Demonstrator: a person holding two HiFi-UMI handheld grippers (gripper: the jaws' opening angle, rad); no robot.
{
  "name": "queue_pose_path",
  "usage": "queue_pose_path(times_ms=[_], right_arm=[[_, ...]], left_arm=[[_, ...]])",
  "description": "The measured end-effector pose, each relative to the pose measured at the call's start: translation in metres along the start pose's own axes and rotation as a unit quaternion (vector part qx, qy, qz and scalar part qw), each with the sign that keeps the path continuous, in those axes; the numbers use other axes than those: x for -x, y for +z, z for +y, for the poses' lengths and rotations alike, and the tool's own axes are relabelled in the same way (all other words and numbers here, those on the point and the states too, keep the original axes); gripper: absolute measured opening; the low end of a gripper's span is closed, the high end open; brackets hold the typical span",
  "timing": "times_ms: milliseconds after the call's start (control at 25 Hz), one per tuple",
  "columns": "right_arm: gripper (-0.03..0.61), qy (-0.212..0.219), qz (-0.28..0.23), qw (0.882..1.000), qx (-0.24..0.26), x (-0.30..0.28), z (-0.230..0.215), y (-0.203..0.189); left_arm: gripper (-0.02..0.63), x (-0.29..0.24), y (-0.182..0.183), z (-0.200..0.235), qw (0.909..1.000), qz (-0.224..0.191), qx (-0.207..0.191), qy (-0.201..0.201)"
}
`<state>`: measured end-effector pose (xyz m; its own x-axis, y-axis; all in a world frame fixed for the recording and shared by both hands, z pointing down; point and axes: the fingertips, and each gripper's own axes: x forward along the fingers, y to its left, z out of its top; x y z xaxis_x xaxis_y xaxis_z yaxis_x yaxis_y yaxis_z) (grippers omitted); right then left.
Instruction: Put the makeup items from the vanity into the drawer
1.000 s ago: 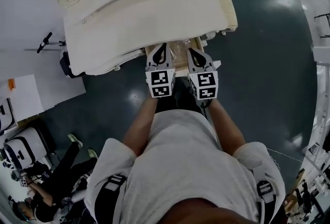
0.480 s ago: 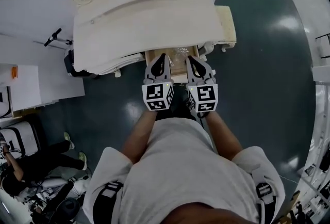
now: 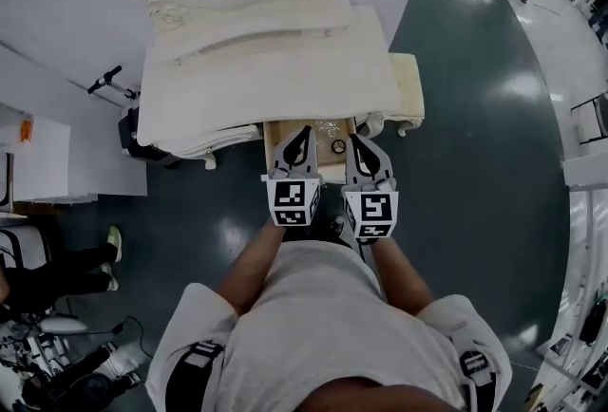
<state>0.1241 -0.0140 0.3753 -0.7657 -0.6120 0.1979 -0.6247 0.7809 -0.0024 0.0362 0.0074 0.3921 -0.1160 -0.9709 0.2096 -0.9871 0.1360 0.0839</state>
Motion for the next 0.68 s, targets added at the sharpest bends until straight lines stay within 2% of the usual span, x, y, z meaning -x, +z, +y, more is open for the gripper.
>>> queue_pose_path(times_ms=[120, 280, 680], right_arm=[[0.014, -0.001, 0.003, 1.0, -0.007, 0.004, 0.001, -0.008], [0.014, -0.005, 0.003, 1.0, -0.014, 0.006, 0.005, -0.012], [0.014, 0.0, 0.004, 1.0, -0.022, 0.011, 0.015, -0.013]], left_arm=[[0.009, 0.003, -0.005, -0.003, 1.0, 0.002, 0.0, -0.003], [0.009, 0.007, -0.002, -0.003, 0.9998, 0.003, 0.021, -0.006], [0.009, 0.018, -0.006, 0.0, 0.9998, 0.013, 0.016, -0.004]])
